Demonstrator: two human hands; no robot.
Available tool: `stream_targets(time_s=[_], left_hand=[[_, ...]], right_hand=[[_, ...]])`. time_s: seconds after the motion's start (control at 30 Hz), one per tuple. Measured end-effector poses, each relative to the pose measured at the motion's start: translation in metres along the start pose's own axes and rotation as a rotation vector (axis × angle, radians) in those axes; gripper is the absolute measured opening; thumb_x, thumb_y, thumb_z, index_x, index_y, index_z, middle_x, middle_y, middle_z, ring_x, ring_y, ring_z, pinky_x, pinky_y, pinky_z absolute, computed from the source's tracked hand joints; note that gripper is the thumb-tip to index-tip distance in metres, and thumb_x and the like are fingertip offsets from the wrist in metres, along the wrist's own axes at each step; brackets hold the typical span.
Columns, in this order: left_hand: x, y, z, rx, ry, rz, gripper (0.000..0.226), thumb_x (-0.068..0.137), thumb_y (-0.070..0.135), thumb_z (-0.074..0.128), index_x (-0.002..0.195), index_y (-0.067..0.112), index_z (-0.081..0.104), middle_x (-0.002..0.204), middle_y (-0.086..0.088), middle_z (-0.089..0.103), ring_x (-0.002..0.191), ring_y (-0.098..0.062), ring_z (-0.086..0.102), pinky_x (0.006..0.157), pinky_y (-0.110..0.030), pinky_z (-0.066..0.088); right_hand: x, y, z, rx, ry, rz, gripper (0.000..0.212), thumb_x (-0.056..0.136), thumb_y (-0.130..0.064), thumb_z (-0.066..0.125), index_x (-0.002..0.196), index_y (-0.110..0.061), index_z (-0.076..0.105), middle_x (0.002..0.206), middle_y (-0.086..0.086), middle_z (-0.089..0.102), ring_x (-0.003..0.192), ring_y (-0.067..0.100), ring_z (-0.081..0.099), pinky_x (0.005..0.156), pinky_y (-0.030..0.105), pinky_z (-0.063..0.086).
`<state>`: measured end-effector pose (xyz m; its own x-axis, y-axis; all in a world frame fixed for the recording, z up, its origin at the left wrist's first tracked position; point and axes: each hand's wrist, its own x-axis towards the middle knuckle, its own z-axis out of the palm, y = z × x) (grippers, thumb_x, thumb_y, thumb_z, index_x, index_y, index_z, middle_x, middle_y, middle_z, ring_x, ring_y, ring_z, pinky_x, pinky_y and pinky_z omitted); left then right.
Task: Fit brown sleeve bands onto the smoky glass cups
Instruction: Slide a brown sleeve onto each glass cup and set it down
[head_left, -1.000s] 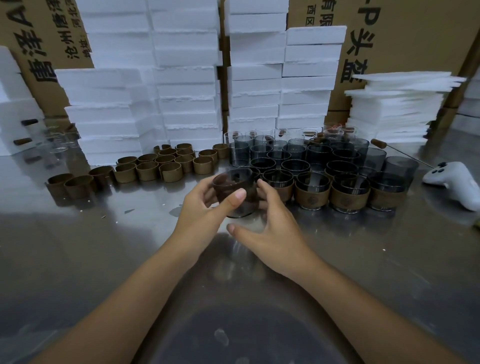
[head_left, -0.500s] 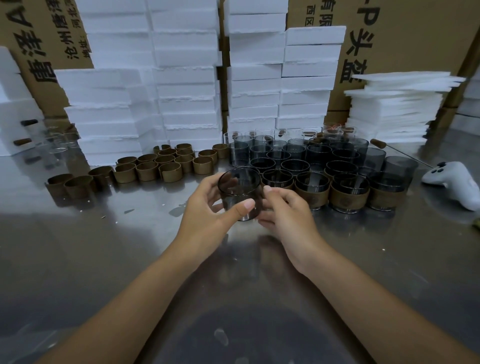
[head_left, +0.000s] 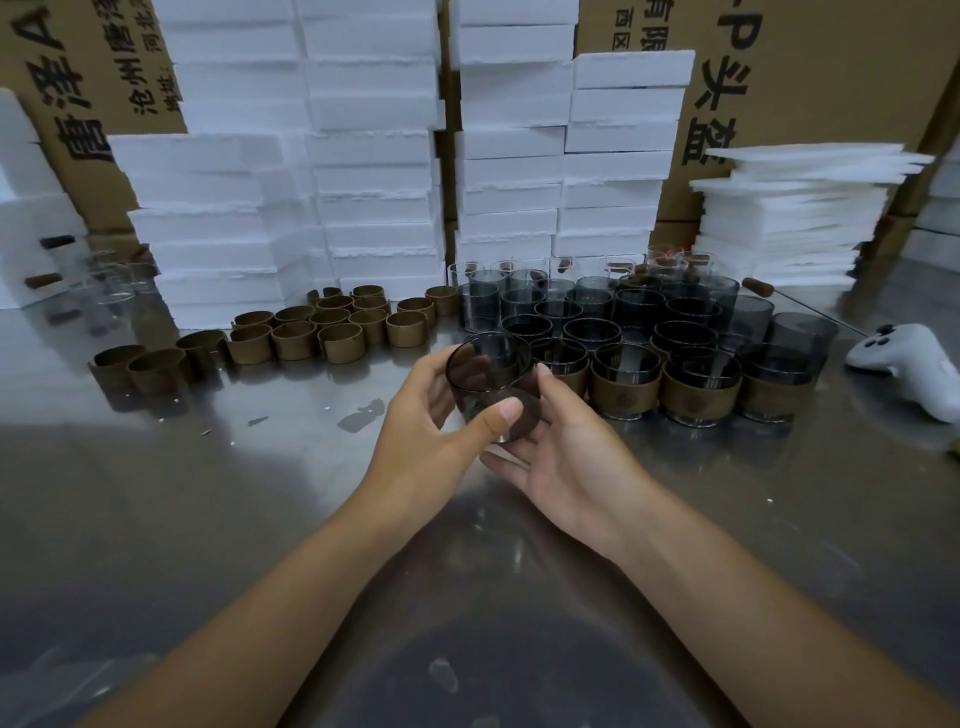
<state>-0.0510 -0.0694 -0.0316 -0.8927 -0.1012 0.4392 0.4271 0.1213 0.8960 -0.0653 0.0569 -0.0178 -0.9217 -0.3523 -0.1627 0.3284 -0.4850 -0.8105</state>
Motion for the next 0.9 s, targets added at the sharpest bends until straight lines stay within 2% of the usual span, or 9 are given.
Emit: stream_targets(time_s=[0.13, 0.2, 0.3, 0.43, 0.6, 0.77, 0.9], left_hand=[[-0.0015, 0.0039, 0.0004, -0.034, -0.015, -0.011, 0.051, 0.060, 0.039, 0.074, 0.108, 0.034, 0.056, 0.103, 0.021, 0.070, 0.103, 0.003, 0.063, 0.084, -0.011, 0.048], [-0.0016, 0.0052, 0.0006, -0.034, -0.016, -0.009, 0.051, 0.060, 0.040, 0.073, 0.109, 0.035, 0.056, 0.103, 0.022, 0.069, 0.103, 0.003, 0.063, 0.082, -0.010, 0.048], [-0.0001, 0.0046, -0.0003, -0.016, -0.018, 0.004, 0.048, 0.063, 0.039, 0.073, 0.108, 0.036, 0.057, 0.103, 0.021, 0.069, 0.103, 0.002, 0.063, 0.082, -0.011, 0.048], [0.0023, 0.0015, -0.0032, 0.030, -0.017, 0.026, 0.048, 0.062, 0.037, 0.074, 0.107, 0.036, 0.057, 0.103, 0.021, 0.069, 0.106, 0.001, 0.062, 0.088, -0.013, 0.047], [0.0024, 0.0005, -0.0075, 0.125, -0.047, 0.054, 0.052, 0.063, 0.036, 0.075, 0.110, 0.036, 0.054, 0.106, 0.023, 0.067, 0.109, 0.006, 0.058, 0.092, -0.009, 0.043], [0.0015, 0.0017, -0.0082, 0.166, -0.048, 0.074, 0.055, 0.063, 0.035, 0.074, 0.114, 0.035, 0.052, 0.113, 0.014, 0.065, 0.113, 0.004, 0.057, 0.098, -0.015, 0.042], [0.0007, 0.0029, -0.0085, 0.206, -0.060, 0.084, 0.055, 0.064, 0.039, 0.073, 0.115, 0.037, 0.051, 0.115, 0.016, 0.063, 0.114, 0.006, 0.055, 0.097, -0.014, 0.041]], right_hand=[[-0.0016, 0.0020, 0.0010, 0.006, -0.091, 0.058, 0.054, 0.096, -0.052, 0.039, 0.129, -0.014, 0.059, 0.117, 0.007, 0.068, 0.118, 0.022, 0.060, 0.101, 0.041, 0.044], [-0.0027, 0.0023, 0.0021, -0.014, -0.131, 0.088, 0.060, 0.094, -0.059, 0.034, 0.129, -0.016, 0.059, 0.126, 0.008, 0.065, 0.118, 0.021, 0.060, 0.103, 0.043, 0.042], [-0.0046, 0.0020, 0.0029, -0.040, -0.155, 0.148, 0.067, 0.091, -0.066, 0.030, 0.125, -0.018, 0.060, 0.125, 0.011, 0.065, 0.115, 0.020, 0.061, 0.104, 0.044, 0.043], [-0.0060, 0.0006, 0.0012, -0.089, -0.129, 0.202, 0.066, 0.090, -0.068, 0.029, 0.104, -0.015, 0.065, 0.104, 0.009, 0.073, 0.098, 0.017, 0.068, 0.091, 0.035, 0.049], [-0.0056, 0.0003, -0.0043, -0.149, -0.085, 0.232, 0.065, 0.090, -0.066, 0.033, 0.099, -0.010, 0.065, 0.088, 0.008, 0.076, 0.077, 0.015, 0.073, 0.081, 0.032, 0.053], [-0.0044, -0.0012, -0.0062, -0.202, 0.022, 0.142, 0.056, 0.089, -0.059, 0.044, 0.100, -0.009, 0.067, 0.090, 0.011, 0.075, 0.078, 0.015, 0.073, 0.073, 0.028, 0.056], [-0.0056, -0.0030, -0.0067, -0.201, 0.100, 0.075, 0.045, 0.091, -0.049, 0.052, 0.104, -0.009, 0.067, 0.091, 0.008, 0.074, 0.080, 0.014, 0.072, 0.065, 0.024, 0.054]])
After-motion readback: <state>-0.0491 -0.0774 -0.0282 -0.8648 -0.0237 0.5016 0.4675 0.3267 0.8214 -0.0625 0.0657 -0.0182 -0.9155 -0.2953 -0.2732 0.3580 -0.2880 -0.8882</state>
